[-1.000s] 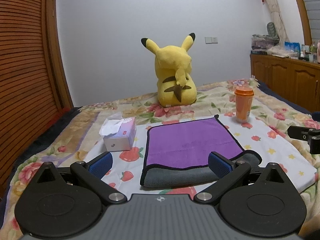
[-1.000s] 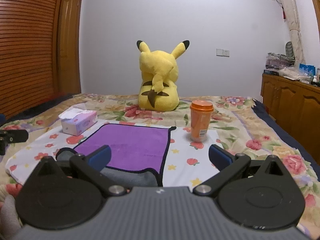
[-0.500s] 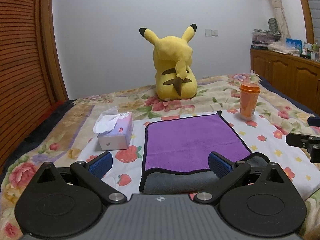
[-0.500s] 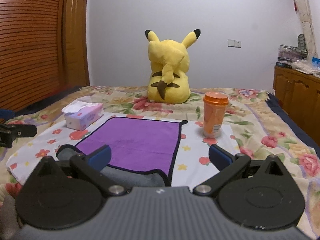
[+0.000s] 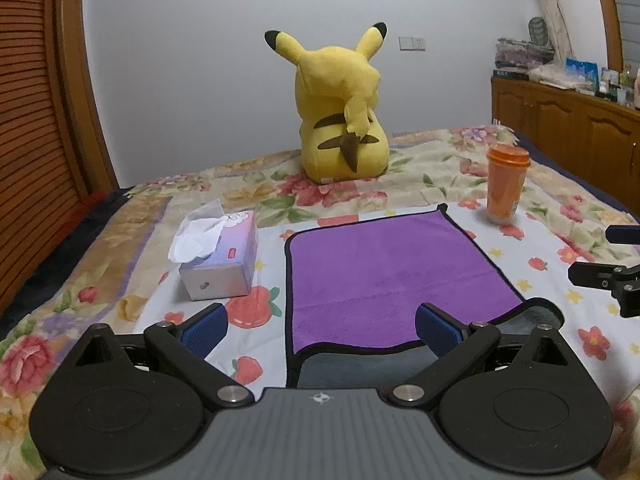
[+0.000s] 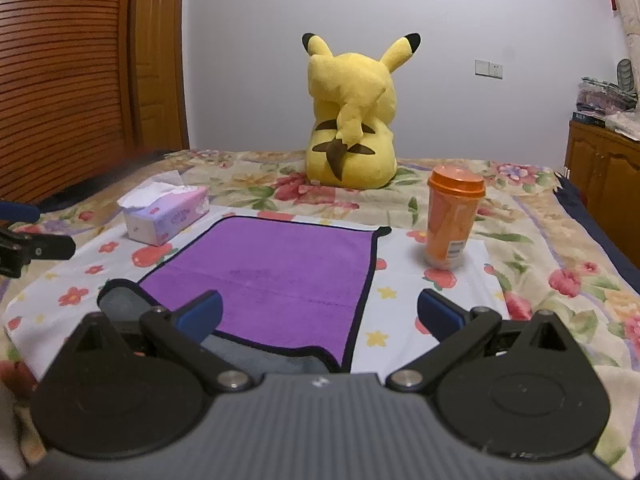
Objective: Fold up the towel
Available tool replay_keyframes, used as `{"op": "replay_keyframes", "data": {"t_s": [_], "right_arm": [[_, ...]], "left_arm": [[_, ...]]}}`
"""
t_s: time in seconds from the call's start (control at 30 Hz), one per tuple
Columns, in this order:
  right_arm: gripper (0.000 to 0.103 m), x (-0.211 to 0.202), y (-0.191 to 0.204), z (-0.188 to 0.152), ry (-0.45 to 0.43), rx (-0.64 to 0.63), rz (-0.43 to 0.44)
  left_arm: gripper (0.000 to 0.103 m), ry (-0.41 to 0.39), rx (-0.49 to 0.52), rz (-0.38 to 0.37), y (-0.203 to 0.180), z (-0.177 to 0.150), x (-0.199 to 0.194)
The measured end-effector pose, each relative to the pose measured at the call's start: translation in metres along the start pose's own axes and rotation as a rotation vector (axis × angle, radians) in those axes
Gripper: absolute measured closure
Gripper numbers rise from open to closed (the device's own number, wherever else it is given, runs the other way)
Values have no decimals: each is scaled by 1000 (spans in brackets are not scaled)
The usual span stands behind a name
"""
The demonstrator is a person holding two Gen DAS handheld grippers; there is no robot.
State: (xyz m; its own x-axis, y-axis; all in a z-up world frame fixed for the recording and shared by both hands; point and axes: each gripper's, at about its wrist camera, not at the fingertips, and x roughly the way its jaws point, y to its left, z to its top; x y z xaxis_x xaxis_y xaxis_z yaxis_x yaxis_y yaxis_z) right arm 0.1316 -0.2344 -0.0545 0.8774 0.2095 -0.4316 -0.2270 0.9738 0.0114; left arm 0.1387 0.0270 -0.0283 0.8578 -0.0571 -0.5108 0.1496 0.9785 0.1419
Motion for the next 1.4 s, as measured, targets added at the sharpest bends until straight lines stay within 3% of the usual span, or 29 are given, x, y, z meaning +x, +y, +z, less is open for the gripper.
{"op": "replay_keyframes", "data": {"t_s": [0.4, 0.47, 0.6, 0.87, 1.1, 1.4], "right_arm": [[1, 24, -3, -2, 53, 3, 20], [1, 28, -4, -2, 60, 4, 22], [16, 40, -5, -4, 97, 5, 35], [17, 59, -5, -15, 196, 8, 47], [20, 73, -8, -25, 281, 21, 69], [24, 84, -15, -29, 347, 96, 128]], "left_arm": [[6, 64, 22, -37, 15, 2, 36], [10, 88, 24, -48, 16, 0, 43], [14, 125, 27, -53, 19, -4, 56], [35, 206, 32, -88, 25, -16, 85], [38, 265, 22, -102, 32, -25, 105], [52, 345, 21, -134, 31, -36, 116]]}}
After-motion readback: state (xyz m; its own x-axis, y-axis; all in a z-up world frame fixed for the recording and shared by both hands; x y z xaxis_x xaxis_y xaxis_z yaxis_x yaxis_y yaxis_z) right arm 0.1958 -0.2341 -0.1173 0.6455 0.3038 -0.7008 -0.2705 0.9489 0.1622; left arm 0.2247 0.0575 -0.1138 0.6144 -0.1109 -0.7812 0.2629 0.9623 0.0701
